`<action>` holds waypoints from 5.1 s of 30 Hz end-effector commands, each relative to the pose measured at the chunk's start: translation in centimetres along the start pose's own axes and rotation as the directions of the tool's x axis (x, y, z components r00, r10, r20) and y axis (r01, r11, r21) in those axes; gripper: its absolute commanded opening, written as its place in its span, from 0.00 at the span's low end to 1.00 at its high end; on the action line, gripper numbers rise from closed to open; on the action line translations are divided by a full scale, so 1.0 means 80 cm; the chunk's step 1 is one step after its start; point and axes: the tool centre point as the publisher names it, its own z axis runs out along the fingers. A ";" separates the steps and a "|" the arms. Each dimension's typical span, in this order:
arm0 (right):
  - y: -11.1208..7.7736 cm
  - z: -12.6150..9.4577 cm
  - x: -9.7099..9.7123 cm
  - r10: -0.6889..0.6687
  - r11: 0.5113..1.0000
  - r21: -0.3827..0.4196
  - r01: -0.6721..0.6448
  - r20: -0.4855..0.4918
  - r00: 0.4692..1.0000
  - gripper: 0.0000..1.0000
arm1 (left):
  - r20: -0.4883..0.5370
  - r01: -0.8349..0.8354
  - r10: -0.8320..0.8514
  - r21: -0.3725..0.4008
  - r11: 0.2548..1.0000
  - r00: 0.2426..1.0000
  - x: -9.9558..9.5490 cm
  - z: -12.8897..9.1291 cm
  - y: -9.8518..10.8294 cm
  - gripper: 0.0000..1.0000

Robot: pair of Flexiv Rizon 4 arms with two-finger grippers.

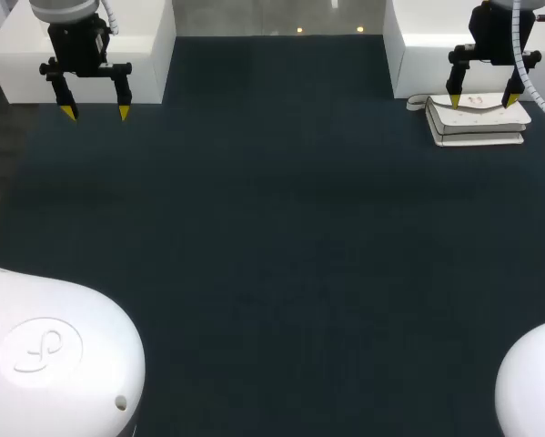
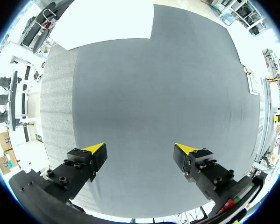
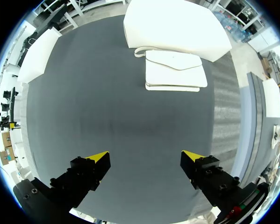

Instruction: Pick up the bag, open it, inspect its contents, close it, and place it on the opposite side

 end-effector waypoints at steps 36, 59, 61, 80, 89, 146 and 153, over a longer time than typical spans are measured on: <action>0.058 0.044 -0.107 0.065 0.998 -0.002 -0.066 -0.099 0.993 1.00 | -0.014 -0.819 0.894 0.395 0.416 0.447 0.040 0.040 -0.013 1.00; 0.099 0.084 -0.164 0.161 0.987 0.018 -0.161 -0.221 0.962 1.00 | 0.035 -0.762 0.999 0.647 -0.037 -0.019 0.079 0.091 -0.059 1.00; 0.104 0.087 -0.167 0.164 0.986 0.010 -0.166 -0.236 0.958 1.00 | 0.032 -0.759 0.999 0.649 -0.042 -0.028 0.083 0.097 -0.063 1.00; 0.141 0.111 -0.203 0.215 0.976 0.026 -0.217 -0.289 0.933 1.00 | -0.002 -0.760 1.000 0.650 -0.009 -0.014 0.109 0.131 -0.092 1.00; 0.168 0.134 -0.226 0.216 0.974 0.012 -0.227 -0.353 0.910 1.00 | -0.002 -0.760 1.000 0.650 -0.009 -0.014 0.109 0.131 -0.092 1.00; 0.241 0.214 -0.222 0.217 0.971 0.042 -0.235 -0.567 0.794 0.16 | -0.002 -0.760 1.000 0.650 -0.009 -0.014 0.109 0.131 -0.092 1.00; 0.229 0.210 -0.215 0.206 0.971 0.030 -0.236 -0.597 0.775 0.00 | -0.002 -0.760 1.000 0.650 -0.009 -0.014 0.109 0.131 -0.092 1.00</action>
